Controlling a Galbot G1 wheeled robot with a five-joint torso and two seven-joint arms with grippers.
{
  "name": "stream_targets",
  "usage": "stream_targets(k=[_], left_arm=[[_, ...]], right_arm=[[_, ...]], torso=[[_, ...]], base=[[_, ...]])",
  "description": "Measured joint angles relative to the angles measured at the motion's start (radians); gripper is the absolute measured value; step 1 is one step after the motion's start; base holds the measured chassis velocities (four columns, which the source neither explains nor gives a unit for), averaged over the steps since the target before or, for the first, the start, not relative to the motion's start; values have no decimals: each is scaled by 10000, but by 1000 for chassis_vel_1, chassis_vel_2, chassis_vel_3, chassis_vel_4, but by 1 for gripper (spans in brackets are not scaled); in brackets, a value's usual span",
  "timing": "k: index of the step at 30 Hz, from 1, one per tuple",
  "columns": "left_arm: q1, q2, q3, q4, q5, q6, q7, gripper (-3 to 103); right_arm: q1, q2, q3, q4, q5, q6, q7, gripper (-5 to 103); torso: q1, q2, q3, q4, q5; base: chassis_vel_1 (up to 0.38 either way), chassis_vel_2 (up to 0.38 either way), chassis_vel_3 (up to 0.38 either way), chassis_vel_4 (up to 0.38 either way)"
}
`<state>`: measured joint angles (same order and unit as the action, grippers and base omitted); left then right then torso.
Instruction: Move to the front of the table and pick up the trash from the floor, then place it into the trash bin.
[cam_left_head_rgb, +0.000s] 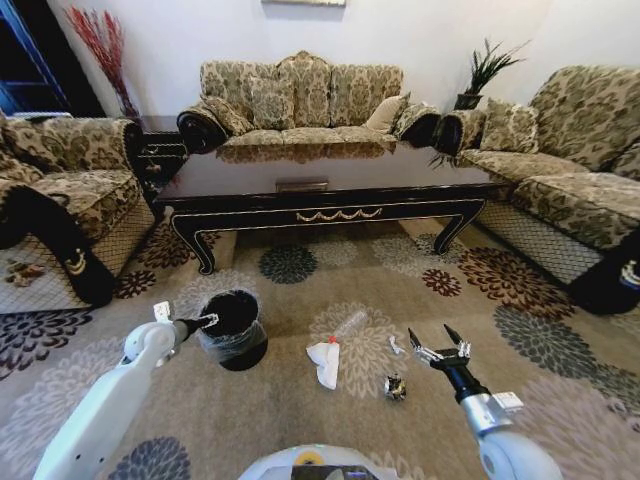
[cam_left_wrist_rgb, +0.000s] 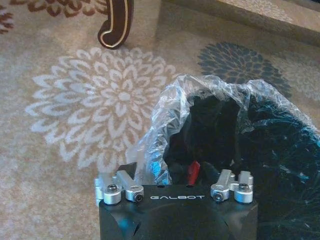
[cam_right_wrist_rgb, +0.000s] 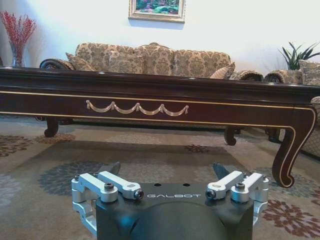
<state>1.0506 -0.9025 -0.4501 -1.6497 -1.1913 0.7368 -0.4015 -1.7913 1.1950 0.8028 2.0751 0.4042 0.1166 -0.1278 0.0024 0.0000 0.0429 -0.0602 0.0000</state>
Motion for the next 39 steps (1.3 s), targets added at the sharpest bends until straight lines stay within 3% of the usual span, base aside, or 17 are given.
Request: stream_targets(k=[2,4,5,10,14,16,17,20,30,35,39], left_arm=[[2,-12,37,14,-63,-2,-41,70],[18,-12,52,21,-57,-3,-67,70],[47,-13,65,31,-35,-6,-111,58],[59,-38,45,2,-78,-12,-169,47],[95,35,-6,-152,-126,-12,-382,26],[119,55,-25,-152,-126,-12,-418,26],[170,97,-72,-152,-127,-14,-436,15],[297,202,-164,-161,-119,-13,-443,6],[804,786,-612,-691,83,-5,-513,2],[1649,1971,-1253,-2136,-338,-4,-820,2],[1649,1971,-1253,-2136,-338,-4,-820,2]], right_arm=[[-3,0,15,-34,5,0,7,100],[-4,1,26,-49,10,0,12,100],[-7,3,31,-71,56,0,26,100],[16,5,21,-98,163,-16,76,100],[137,48,-79,-211,174,-28,194,100],[148,48,-90,-241,175,-28,199,100],[160,41,-98,-289,175,-26,201,100],[209,6,-116,-376,185,-18,205,100],[412,-67,-277,-550,46,-75,370,100],[600,-243,-473,-946,-195,-756,820,100],[600,-243,-473,-946,-195,-756,820,100]], torso=[[0,0,0,0,0],[0,0,-1,0,0],[0,0,-1,2,1],[0,0,0,5,1],[0,0,-1,-1,1],[0,0,-1,-1,0],[0,0,-1,-1,-2],[0,0,-1,-1,-1],[0,-1,0,0,-2],[0,0,-1,1,1],[0,0,-1,1,1]], base=[[0,0,0,0],[0,0,0,0],[0,0,0,0],[0,0,0,0],[0,0,0,0],[0,0,0,0],[0,0,0,0],[0,0,0,0],[0,0,0,0],[0,0,0,0],[0,0,0,0]])
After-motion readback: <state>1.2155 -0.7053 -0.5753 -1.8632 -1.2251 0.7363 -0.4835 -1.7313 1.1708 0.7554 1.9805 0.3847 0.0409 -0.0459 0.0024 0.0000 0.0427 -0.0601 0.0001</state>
